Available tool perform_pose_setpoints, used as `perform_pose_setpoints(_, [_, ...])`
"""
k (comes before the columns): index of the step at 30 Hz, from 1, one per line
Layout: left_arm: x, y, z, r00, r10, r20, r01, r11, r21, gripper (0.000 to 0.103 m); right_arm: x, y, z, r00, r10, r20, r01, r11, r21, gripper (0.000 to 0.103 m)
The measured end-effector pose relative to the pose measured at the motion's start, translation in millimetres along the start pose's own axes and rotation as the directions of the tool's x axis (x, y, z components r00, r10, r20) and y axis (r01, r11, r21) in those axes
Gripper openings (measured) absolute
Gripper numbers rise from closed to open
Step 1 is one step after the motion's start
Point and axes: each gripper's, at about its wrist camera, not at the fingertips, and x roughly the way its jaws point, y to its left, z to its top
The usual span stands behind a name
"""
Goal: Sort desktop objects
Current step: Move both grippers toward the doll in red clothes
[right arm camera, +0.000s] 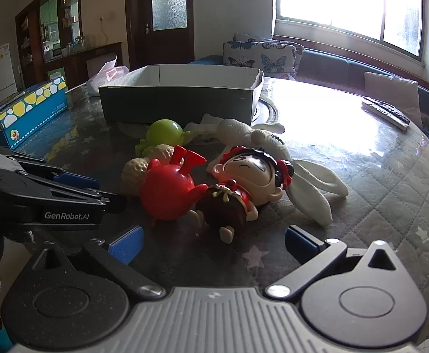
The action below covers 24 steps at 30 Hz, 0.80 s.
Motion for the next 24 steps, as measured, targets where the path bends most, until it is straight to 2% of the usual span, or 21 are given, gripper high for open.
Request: perform_pose_setpoints(24, [4.5,-0.9,5.8,1.0,-0.01,-0.025,0.01,1.0,0.004,0.04,3.8,0.8,4.9,1.0,0.024,-0.011,-0.024,1.0,-0.016,0.101])
